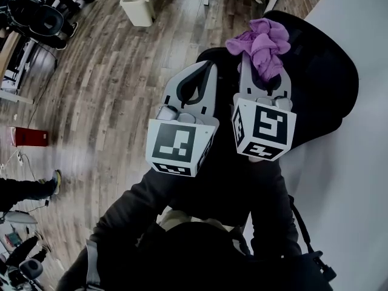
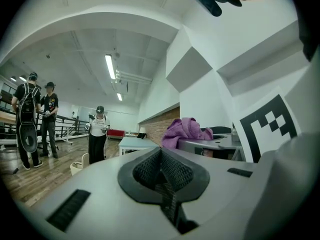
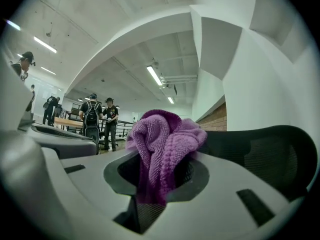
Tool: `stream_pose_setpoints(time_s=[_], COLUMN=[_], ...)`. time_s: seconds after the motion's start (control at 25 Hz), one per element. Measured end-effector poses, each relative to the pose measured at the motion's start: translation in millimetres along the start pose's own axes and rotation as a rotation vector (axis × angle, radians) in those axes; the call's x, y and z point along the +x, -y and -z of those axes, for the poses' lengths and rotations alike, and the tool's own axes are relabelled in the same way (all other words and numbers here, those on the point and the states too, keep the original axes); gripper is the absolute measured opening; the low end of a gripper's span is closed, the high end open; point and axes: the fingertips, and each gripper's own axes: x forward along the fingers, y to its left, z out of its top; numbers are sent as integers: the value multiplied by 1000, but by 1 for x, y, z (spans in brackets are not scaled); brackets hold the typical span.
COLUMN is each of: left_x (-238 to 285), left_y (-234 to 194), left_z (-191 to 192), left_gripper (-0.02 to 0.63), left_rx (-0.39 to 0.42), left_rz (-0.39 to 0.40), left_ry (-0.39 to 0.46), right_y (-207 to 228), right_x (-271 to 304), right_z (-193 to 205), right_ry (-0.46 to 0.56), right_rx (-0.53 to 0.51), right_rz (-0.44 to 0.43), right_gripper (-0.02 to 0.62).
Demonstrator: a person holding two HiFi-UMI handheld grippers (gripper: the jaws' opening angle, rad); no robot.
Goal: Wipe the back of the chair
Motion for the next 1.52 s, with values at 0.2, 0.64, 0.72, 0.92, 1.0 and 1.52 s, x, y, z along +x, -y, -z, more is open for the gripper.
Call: stream_pose_setpoints(time_s=[0.2,0.64,0.72,0.92,1.0,1.52], left_x=[-12,-13,-14,-10,-6,22], left_y=[-6,1,2,5,6,41], left_z=[-2,1,3,20,23,25], left_gripper=[8,8,8,8,8,8], left_rx=[2,13,15,23,24,23], left_rz=[-8,2,5,13,15,79], left_ry=[5,-11,-17,-26,-28,-42], right_y=[-11,-11,-15,-12,-8,48], right_x=[-2,-10,-12,-11,-9,-17], right_z=[-4,29,37,52,55,63], right_ry=[6,-49,-62,-62,-63,-95], right_rx=[18,47,51,62,64,66], right_rz=[-16,-20,-26,-30,-28,62], right_gripper=[98,98,98,98,98,98])
